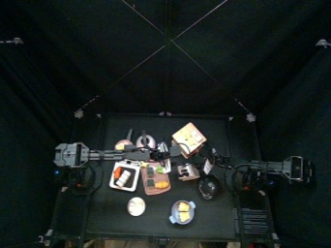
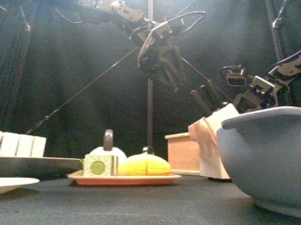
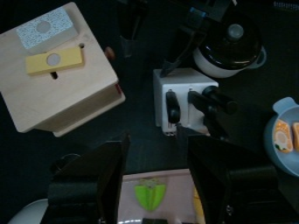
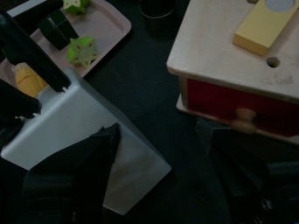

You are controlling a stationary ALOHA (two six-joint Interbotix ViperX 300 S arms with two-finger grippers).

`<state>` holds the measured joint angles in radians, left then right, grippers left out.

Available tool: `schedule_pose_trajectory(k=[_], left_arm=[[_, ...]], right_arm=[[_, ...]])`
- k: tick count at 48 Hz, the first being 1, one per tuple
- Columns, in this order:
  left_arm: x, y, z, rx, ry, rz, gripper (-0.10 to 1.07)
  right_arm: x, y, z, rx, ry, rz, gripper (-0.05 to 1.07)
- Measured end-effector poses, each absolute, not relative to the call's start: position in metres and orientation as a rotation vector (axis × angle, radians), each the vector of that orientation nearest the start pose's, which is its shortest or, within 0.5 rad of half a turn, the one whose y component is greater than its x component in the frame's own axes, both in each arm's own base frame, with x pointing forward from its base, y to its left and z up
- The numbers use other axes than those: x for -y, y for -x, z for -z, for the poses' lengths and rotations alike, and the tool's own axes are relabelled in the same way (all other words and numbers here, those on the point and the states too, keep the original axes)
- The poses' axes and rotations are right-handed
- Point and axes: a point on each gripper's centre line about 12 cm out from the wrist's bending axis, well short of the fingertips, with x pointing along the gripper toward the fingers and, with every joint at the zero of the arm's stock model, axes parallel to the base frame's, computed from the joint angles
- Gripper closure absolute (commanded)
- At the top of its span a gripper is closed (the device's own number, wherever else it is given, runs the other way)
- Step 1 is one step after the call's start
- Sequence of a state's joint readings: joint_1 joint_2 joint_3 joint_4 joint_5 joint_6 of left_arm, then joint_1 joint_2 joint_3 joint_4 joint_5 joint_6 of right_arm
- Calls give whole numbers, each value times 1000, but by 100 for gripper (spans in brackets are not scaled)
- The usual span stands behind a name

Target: Grab egg block

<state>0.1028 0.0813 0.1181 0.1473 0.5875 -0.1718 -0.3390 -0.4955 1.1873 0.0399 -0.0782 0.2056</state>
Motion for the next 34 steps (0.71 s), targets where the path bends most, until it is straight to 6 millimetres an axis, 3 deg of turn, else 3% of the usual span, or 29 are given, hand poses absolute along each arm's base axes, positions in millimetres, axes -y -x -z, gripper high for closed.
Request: schedule_pose_trajectory(k=[14,23,34], left_arm=[[-53,-426,-282,-708,85,-183,15],[-54,-401,-273,-634,120,-182,15],[-53,-379,-260,-551,138,-174,15]], right_arm=[[82,-231,-173,-521,-332,401,3],[84,-238,-186,-483,-328,398,3],[89,-248,-216,-402,-366,405,3]])
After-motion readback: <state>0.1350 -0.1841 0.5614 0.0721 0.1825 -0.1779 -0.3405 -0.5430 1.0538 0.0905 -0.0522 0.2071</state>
